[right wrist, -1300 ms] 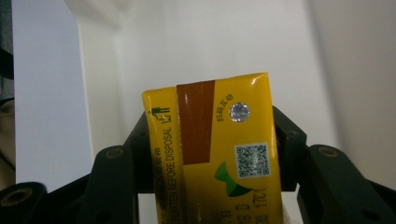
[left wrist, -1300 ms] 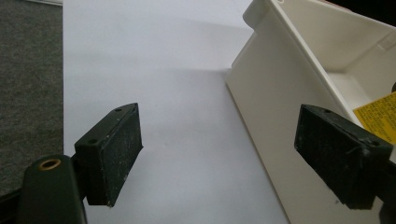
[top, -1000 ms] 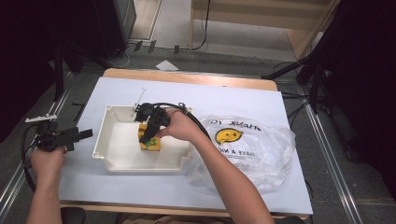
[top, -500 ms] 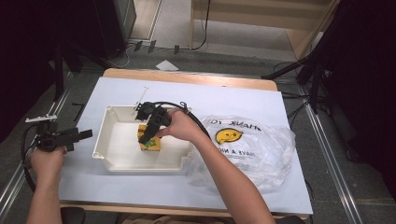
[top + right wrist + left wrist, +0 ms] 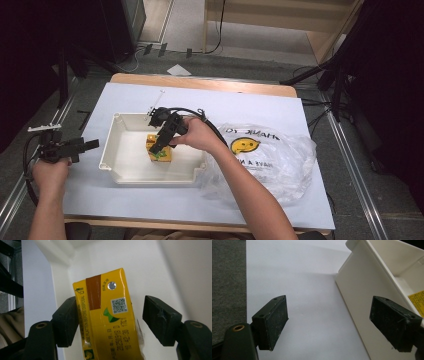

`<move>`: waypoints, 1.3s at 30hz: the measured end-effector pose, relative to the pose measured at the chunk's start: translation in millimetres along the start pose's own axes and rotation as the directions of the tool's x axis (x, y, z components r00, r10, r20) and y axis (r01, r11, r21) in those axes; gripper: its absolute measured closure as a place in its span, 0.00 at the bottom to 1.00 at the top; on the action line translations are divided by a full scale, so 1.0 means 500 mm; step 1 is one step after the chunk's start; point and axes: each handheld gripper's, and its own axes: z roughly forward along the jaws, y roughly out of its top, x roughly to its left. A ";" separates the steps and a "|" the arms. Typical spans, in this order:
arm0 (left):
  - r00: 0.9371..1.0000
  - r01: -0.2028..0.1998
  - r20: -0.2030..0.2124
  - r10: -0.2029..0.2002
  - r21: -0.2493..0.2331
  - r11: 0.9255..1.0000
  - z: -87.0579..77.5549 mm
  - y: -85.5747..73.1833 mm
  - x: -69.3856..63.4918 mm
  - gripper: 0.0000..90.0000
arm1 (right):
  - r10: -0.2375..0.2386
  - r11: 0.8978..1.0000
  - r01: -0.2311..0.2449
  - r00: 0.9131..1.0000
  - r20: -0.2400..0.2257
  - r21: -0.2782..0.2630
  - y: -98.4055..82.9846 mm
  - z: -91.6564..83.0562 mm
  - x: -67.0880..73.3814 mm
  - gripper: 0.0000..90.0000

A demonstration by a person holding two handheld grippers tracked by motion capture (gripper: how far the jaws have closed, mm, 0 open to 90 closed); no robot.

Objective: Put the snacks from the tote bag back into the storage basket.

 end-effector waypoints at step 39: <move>1.000 -0.015 -0.023 0.016 0.024 1.000 0.006 0.001 -0.006 0.18 | 0.037 0.982 -0.020 0.995 0.091 -0.185 -0.094 -0.130 0.034 0.25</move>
